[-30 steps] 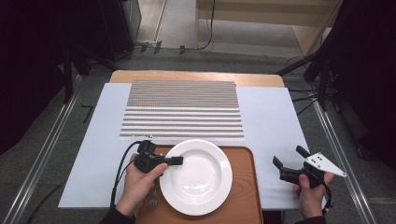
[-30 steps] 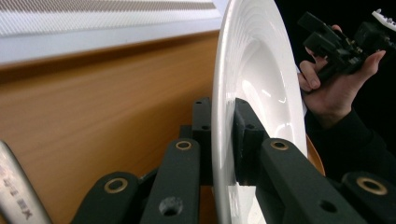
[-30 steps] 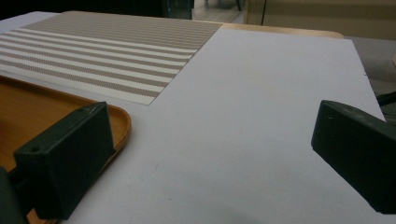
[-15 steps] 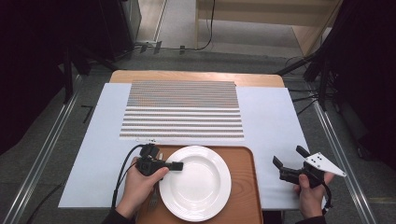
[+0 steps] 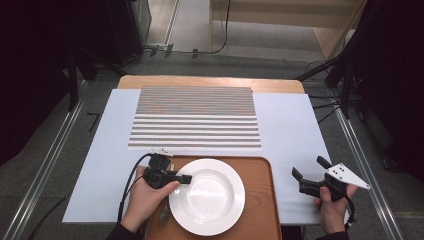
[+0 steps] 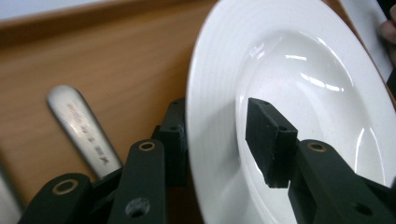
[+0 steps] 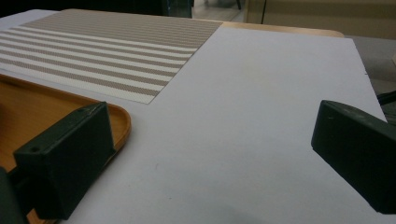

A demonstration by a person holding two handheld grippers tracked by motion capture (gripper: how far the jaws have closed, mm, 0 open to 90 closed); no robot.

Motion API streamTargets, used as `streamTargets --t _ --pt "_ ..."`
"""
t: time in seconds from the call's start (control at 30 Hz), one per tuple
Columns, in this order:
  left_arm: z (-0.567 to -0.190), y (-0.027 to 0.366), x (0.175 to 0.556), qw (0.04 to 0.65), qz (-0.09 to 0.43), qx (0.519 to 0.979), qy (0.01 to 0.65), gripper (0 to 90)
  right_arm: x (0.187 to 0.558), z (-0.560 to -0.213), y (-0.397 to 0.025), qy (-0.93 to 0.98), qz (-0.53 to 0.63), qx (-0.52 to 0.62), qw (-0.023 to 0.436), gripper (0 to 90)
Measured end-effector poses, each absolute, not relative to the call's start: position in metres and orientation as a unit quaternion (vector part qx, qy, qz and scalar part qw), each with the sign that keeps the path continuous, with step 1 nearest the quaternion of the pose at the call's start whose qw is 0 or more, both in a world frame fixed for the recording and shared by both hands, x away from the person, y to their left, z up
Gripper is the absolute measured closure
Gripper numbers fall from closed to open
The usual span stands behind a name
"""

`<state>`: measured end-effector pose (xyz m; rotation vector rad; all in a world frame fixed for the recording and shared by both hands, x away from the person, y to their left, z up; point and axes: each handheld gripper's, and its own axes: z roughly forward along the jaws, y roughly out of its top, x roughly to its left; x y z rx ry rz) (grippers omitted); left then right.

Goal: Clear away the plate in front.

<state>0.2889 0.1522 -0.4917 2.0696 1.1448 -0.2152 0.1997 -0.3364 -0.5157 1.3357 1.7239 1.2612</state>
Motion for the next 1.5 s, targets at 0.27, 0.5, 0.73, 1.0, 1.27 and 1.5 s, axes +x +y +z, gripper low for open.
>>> streamTargets --t 0.27,0.5,0.73,1.0,1.27,1.5 --pt "-0.489 0.156 0.295 0.393 -0.089 0.801 0.442 67.8 0.2 -0.516 -0.336 0.653 0.475 0.503 0.307 0.0" --pt "-0.491 0.16 0.294 0.401 -0.111 0.792 0.447 69.8 0.2 -0.516 -0.336 0.653 0.475 0.504 0.307 0.0" --pt "-0.492 0.155 0.29 0.401 -0.124 0.796 0.436 70.3 0.2 -0.516 -0.336 0.653 0.474 0.504 0.308 0.0" --pt "-0.492 0.154 0.287 0.399 -0.13 0.8 0.428 70.5 0.2 -0.516 -0.336 0.653 0.474 0.504 0.308 0.0" --pt "-0.492 0.155 0.284 0.408 -0.123 0.803 0.417 69.9 0.2 -0.516 -0.336 0.654 0.474 0.503 0.308 0.0" --pt "-0.481 0.169 0.282 0.467 -0.093 0.782 0.402 51.7 0.2 -0.516 -0.336 0.654 0.474 0.503 0.308 0.0"
